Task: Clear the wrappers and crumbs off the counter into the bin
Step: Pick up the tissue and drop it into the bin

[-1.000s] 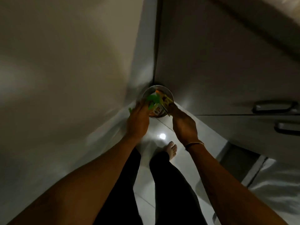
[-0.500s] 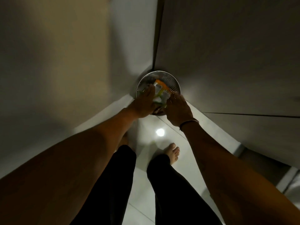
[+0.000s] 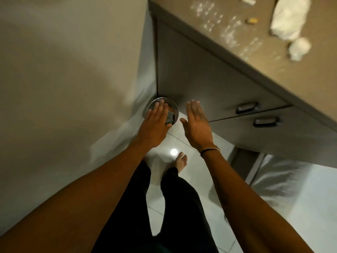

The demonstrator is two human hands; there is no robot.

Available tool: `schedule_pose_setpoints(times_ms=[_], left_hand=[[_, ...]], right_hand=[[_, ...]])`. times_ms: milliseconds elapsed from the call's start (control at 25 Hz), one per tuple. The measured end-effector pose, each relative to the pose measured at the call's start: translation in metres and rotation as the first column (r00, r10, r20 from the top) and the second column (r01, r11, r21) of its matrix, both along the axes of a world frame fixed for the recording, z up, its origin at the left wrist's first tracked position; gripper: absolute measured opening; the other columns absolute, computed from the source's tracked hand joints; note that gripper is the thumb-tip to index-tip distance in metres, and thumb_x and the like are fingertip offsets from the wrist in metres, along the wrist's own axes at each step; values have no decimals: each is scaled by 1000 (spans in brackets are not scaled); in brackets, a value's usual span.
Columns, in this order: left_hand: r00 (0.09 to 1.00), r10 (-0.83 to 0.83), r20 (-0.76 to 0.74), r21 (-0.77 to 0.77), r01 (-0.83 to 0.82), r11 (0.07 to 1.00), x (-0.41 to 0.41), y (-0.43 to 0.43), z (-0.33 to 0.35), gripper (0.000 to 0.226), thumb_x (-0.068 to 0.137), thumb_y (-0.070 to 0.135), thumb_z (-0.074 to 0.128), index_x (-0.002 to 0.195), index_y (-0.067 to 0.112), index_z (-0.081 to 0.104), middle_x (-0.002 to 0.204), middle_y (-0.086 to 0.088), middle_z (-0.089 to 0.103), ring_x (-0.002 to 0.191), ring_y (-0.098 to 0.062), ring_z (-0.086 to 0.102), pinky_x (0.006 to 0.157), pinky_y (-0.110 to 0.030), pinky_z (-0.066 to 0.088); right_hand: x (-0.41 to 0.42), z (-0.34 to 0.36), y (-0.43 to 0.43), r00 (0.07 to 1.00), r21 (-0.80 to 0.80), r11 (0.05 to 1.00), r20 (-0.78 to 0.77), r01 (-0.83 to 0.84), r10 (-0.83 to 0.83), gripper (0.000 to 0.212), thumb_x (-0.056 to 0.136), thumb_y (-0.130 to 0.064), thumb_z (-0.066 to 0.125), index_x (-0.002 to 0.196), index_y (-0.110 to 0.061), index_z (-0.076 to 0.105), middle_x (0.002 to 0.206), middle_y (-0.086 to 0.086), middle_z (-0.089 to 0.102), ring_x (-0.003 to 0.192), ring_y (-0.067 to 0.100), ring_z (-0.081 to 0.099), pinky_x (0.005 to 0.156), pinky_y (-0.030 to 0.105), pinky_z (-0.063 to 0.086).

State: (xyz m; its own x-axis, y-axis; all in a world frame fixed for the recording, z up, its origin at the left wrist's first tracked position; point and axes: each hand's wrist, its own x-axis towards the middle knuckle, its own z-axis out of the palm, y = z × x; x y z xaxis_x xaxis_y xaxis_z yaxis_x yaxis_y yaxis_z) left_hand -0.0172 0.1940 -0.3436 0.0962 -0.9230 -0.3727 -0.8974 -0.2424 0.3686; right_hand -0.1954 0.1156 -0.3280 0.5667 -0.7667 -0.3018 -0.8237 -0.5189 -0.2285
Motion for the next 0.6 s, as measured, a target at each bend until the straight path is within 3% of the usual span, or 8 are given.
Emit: schedule_pose_setpoints(times_ms=[160, 400, 480, 600], left_hand=[[999, 15, 47, -261, -2, 965, -6, -12, 110, 78, 109, 46, 38, 168, 6, 7, 178, -14, 3, 165, -30, 2, 133, -49, 8], [1000, -26, 14, -540, 30, 841, -19, -74, 212, 78, 109, 39, 44, 168, 7, 4, 178, -15, 0, 165, -28, -3, 134, -51, 9], [996, -92, 2, -589, 76, 804, -33, -107, 239, 77, 108, 35, 46, 168, 6, 7, 178, -15, 3, 165, -28, -1, 134, -49, 6], [975, -213, 65, -610, 207, 765, -61, -165, 261, 68, 107, 18, 51, 167, 7, 20, 178, -12, 13, 165, -27, 7, 134, -44, 8]], right_hand=[[-12, 110, -9, 975, -122, 984, 193, 133, -108, 69, 113, -50, 31, 167, -12, 14, 177, 12, 11, 165, 26, 4, 136, 45, 12], [-17, 217, -29, 836, -388, 863, 544, 325, -71, 48, 109, -29, 56, 154, -13, 48, 157, 7, 53, 150, 24, 46, 125, 38, 39], [-24, 242, -53, 807, -427, 807, 582, 408, -100, 46, 109, -24, 56, 152, -11, 49, 153, 8, 55, 145, 24, 50, 124, 36, 41], [-45, 258, -97, 825, -423, 770, 517, 479, -229, 47, 103, -13, 60, 149, -9, 52, 152, 12, 55, 140, 29, 53, 115, 37, 47]])
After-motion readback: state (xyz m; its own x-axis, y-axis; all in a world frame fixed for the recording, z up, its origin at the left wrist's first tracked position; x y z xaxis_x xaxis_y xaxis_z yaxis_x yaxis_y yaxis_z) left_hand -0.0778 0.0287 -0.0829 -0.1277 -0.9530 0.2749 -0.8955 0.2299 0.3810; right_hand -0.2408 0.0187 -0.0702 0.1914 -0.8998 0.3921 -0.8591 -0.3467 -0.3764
